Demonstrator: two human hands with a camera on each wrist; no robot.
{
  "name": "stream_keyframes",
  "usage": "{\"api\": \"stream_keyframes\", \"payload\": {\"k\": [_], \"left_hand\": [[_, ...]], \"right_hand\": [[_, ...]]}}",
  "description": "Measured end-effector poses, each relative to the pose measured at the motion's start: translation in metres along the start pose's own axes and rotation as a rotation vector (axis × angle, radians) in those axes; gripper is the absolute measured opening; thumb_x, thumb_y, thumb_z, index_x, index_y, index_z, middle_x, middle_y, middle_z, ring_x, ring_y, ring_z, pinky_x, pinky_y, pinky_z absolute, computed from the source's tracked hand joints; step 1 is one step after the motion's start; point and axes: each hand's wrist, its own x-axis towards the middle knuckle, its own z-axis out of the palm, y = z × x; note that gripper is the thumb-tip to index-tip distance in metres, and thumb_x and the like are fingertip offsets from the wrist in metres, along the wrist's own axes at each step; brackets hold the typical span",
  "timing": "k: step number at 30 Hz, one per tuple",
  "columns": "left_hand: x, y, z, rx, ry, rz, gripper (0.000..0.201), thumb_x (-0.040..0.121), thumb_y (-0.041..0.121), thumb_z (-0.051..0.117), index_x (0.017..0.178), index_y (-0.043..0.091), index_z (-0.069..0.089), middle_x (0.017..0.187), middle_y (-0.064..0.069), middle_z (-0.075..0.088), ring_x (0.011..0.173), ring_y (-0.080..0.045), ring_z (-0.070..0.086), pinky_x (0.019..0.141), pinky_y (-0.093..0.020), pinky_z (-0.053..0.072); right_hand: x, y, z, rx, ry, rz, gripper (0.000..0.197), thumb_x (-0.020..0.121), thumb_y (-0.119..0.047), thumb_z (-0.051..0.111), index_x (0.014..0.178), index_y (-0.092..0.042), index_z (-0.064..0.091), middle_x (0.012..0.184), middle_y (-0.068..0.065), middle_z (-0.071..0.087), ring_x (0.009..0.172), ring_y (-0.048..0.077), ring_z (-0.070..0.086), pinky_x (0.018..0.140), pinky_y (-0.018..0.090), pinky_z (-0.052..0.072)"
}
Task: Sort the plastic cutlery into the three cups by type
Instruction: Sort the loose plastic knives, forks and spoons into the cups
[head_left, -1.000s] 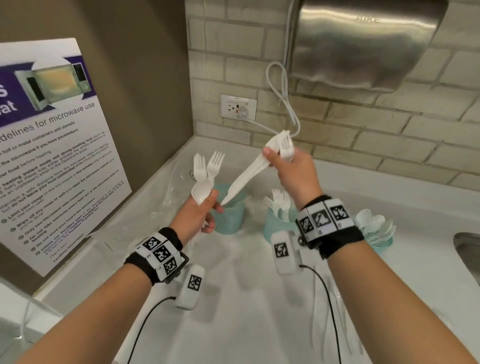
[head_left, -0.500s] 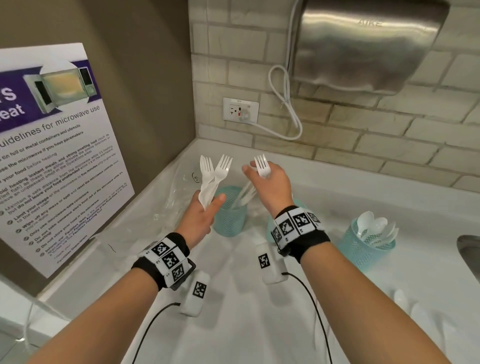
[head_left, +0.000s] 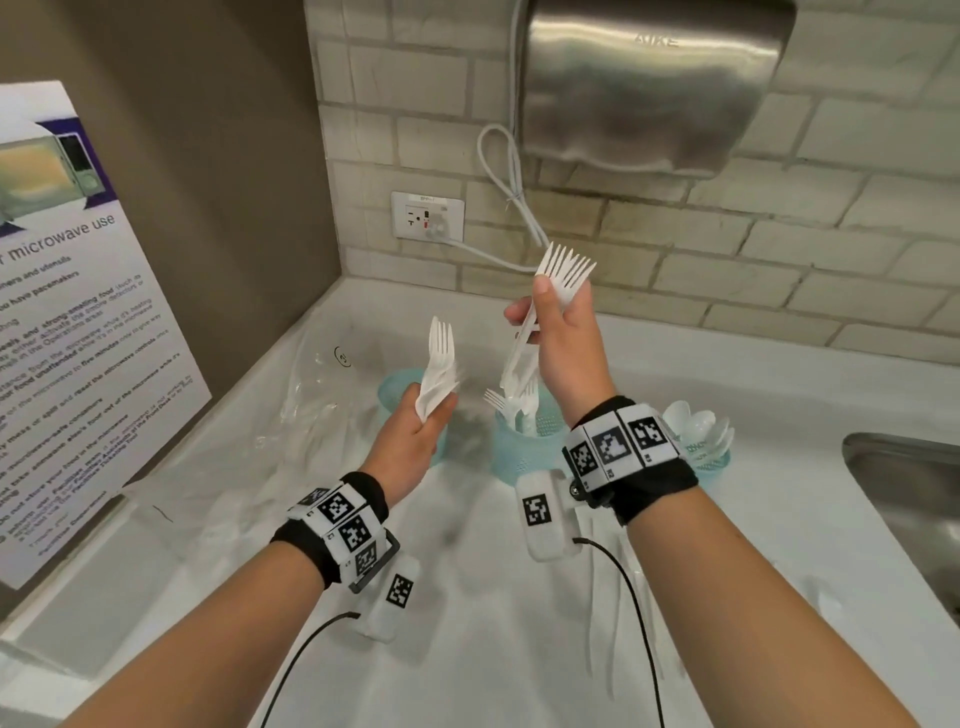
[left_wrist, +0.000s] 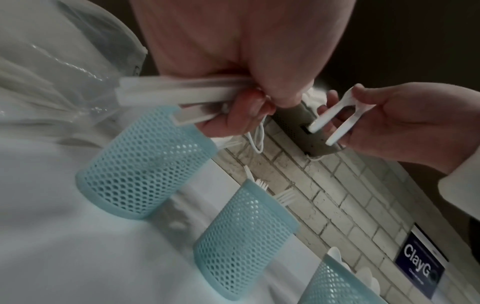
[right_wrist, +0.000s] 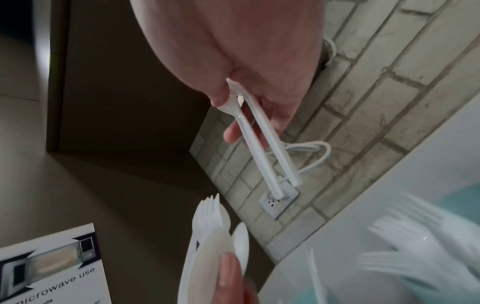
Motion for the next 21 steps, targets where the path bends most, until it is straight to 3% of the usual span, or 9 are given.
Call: {"api": "stream_keyframes", "payload": {"k": [2, 3, 4, 6, 8, 11, 14, 17, 21], "left_hand": [[-0.001, 0.004, 0.008, -0.011, -0.011, 0.014, 0.026, 0.098, 0.036, 0.044, 0.115, 0.018, 0.047, 0.080, -0.010, 0.055, 0.073, -0.037, 0.047, 0.065, -0.046, 0.044], [-0.002, 0.006, 0.012, -0.023, -0.011, 0.009, 0.032, 0.098, 0.034, 0.044, 0.122, 0.013, 0.045, 0.099, -0.025, 0.057, 0.089, -0.049, 0.047, 0.077, -0.058, 0.044], [-0.002, 0.009, 0.015, -0.024, -0.019, 0.003, 0.038, 0.099, 0.032, 0.044, 0.129, 0.009, 0.042, 0.118, -0.032, 0.049, 0.107, -0.051, 0.043, 0.090, -0.063, 0.038], [-0.004, 0.014, 0.022, -0.013, -0.045, 0.022, 0.044, 0.099, 0.031, 0.043, 0.136, 0.008, 0.037, 0.131, -0.036, 0.037, 0.121, -0.051, 0.034, 0.098, -0.065, 0.031], [-0.005, 0.020, 0.026, -0.012, -0.074, 0.036, 0.041, 0.099, 0.031, 0.043, 0.136, 0.013, 0.039, 0.130, -0.035, 0.041, 0.120, -0.051, 0.036, 0.095, -0.065, 0.034], [-0.006, 0.025, 0.031, 0.011, -0.085, 0.047, 0.032, 0.099, 0.027, 0.043, 0.129, 0.013, 0.045, 0.123, -0.032, 0.045, 0.115, -0.049, 0.038, 0.091, -0.063, 0.037], [-0.008, 0.027, 0.034, 0.014, -0.105, 0.074, 0.019, 0.099, 0.028, 0.044, 0.116, 0.020, 0.049, 0.113, -0.026, 0.048, 0.112, -0.047, 0.040, 0.088, -0.063, 0.039], [-0.008, 0.023, 0.037, 0.017, -0.098, 0.024, 0.025, 0.099, 0.030, 0.043, 0.117, 0.015, 0.049, 0.120, -0.032, 0.044, 0.116, -0.050, 0.038, 0.092, -0.066, 0.034], [-0.005, 0.013, 0.038, 0.053, -0.079, 0.030, 0.039, 0.097, 0.035, 0.045, 0.127, 0.010, 0.046, 0.123, -0.031, 0.050, 0.119, -0.045, 0.043, 0.097, -0.055, 0.039]], "right_hand": [[-0.004, 0.003, -0.005, -0.018, -0.023, 0.008, 0.014, 0.101, -0.030, 0.037, 0.113, -0.024, 0.041, 0.072, -0.006, 0.054, 0.078, 0.015, 0.060, 0.078, 0.035, 0.051], [-0.007, 0.007, -0.005, -0.017, -0.038, 0.035, 0.015, 0.101, -0.031, 0.039, 0.114, -0.024, 0.041, 0.072, -0.007, 0.054, 0.076, 0.016, 0.060, 0.076, 0.034, 0.051], [-0.010, 0.013, -0.006, -0.009, -0.061, 0.068, 0.018, 0.100, -0.032, 0.042, 0.116, -0.026, 0.042, 0.077, -0.008, 0.057, 0.078, 0.015, 0.060, 0.076, 0.033, 0.050], [-0.016, 0.023, -0.006, -0.028, -0.100, 0.134, 0.033, 0.093, -0.040, 0.053, 0.120, -0.024, 0.046, 0.101, -0.011, 0.063, 0.092, 0.009, 0.060, 0.082, 0.028, 0.047], [-0.024, 0.028, -0.006, -0.045, -0.113, 0.205, 0.041, 0.084, -0.044, 0.066, 0.113, -0.017, 0.055, 0.092, -0.014, 0.066, 0.083, 0.003, 0.062, 0.071, 0.020, 0.047], [-0.032, 0.029, -0.008, 0.035, -0.121, 0.267, 0.014, 0.081, -0.028, 0.073, 0.083, -0.016, 0.066, 0.055, -0.017, 0.061, 0.048, -0.006, 0.055, 0.049, 0.010, 0.038], [-0.028, 0.016, -0.019, 0.075, -0.074, 0.251, 0.009, 0.081, -0.022, 0.073, 0.078, -0.016, 0.067, 0.050, -0.016, 0.061, 0.044, -0.006, 0.054, 0.047, 0.010, 0.039], [-0.013, -0.005, -0.036, 0.085, 0.020, 0.172, 0.012, 0.084, -0.031, 0.069, 0.076, -0.026, 0.061, 0.044, -0.021, 0.054, 0.042, -0.008, 0.049, 0.050, 0.009, 0.035], [0.004, -0.014, -0.059, 0.052, 0.159, 0.041, 0.020, 0.086, -0.029, 0.067, 0.101, -0.016, 0.066, 0.070, -0.018, 0.063, 0.060, -0.007, 0.054, 0.063, 0.014, 0.043]]}}
